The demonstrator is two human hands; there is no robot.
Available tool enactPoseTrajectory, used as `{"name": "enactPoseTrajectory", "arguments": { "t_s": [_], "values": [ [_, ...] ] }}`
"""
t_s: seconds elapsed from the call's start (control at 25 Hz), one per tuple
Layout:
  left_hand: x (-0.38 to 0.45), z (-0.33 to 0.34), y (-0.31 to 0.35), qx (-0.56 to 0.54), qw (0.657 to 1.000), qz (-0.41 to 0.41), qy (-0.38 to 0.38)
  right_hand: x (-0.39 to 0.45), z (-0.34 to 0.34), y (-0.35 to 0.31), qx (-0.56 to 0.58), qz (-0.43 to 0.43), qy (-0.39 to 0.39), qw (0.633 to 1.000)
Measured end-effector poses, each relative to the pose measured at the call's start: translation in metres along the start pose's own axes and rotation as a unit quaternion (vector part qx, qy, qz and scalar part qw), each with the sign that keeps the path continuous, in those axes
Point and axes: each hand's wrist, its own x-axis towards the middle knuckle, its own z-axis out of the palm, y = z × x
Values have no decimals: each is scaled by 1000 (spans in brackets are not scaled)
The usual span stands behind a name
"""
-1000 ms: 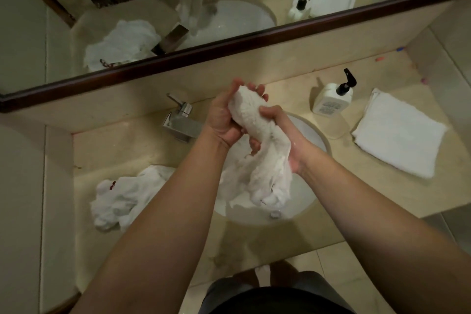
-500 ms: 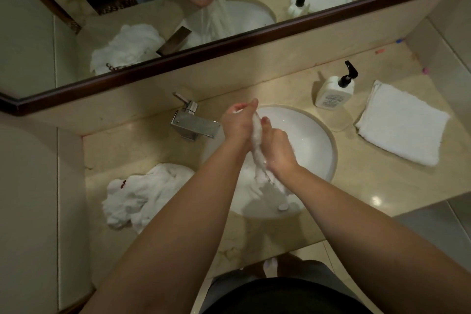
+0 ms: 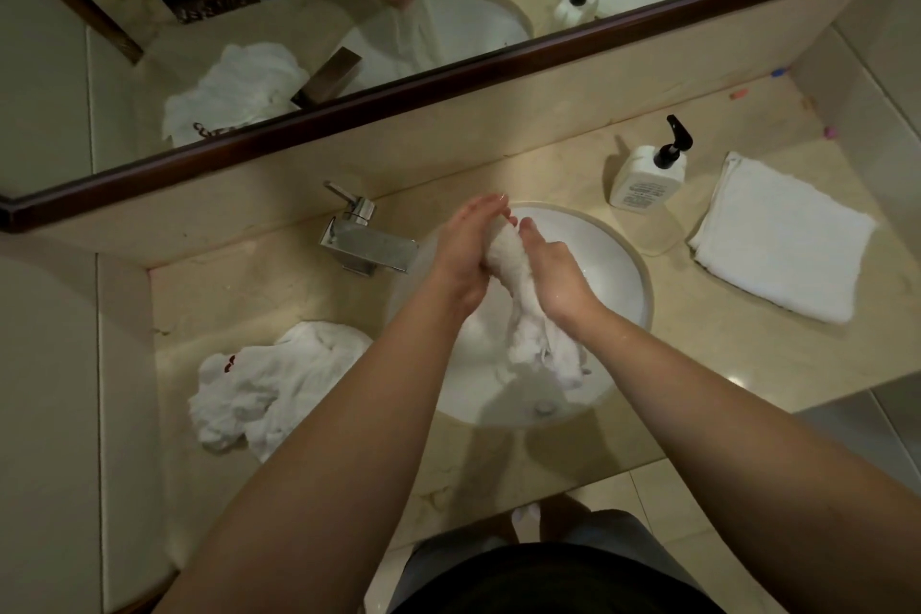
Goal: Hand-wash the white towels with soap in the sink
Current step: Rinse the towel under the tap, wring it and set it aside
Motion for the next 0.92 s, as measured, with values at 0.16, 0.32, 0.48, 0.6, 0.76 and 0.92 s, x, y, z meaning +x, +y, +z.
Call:
{"name": "enactPoseTrajectory", "arguments": {
  "t_s": [0.16, 0.32, 0.48, 0.6, 0.76, 0.92],
  "values": [
    [-5, -5, 1, -135, 978, -11, -156, -4, -20, -8, 160, 36, -92, 982],
    [-1, 10, 15, -35, 988, 2, -150, -3, -19, -12, 315, 104, -169, 928],
    [-7, 22, 20, 39, 996, 35, -70, 2, -10, -11, 231, 50, -68, 969],
    [-5, 29, 7, 73, 994, 71, 38, 4, -4, -5, 135, 26, 2, 990],
    [3, 32, -15, 145, 971, 117, 151, 9, 1, 12, 75, 15, 41, 996],
    [3, 36, -28, 160, 955, 122, 219, 6, 5, 23, 10, -15, 72, 997]
  ]
}}
